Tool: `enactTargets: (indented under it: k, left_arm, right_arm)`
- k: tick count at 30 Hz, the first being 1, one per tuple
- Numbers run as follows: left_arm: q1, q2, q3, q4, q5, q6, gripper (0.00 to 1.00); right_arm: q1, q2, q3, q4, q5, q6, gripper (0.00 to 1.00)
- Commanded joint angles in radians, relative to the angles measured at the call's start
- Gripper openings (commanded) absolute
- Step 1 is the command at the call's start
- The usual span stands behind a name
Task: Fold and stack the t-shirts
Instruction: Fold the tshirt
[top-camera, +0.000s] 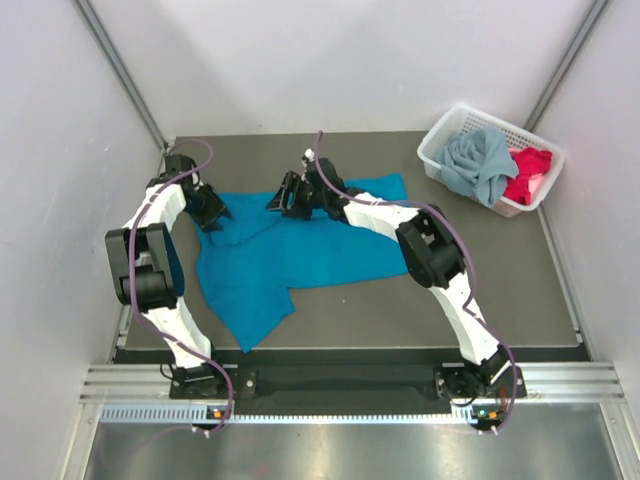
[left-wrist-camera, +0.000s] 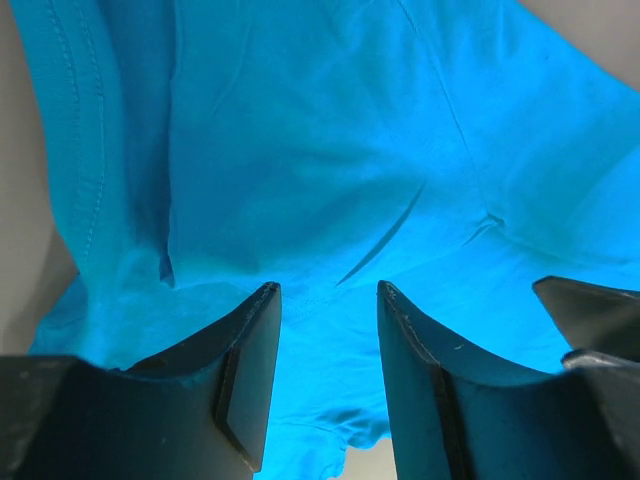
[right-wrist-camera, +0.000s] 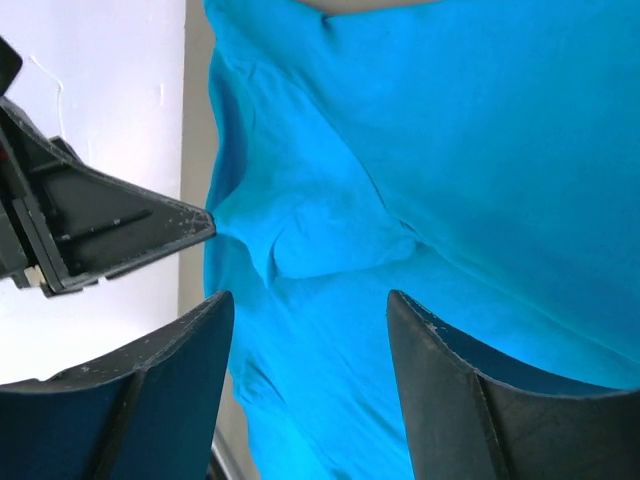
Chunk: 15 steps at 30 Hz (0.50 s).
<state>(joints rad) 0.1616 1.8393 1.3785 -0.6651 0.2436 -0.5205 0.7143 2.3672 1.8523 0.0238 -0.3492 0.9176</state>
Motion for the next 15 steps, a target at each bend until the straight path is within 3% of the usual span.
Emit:
enactTargets:
  k: [1,15]
  left_arm:
    - [0.003,-0.015,0.024,-0.011,-0.01,-0.013,0.48]
    - [0.006,0.063,0.027,-0.008,-0.035,-0.035,0.48]
  right_arm:
    - [0.011,0.029,0.007,0.082,-0.004,0.058,0.63]
    - [0.034,0.106,0.065,0.088,-0.011,0.093,0.62]
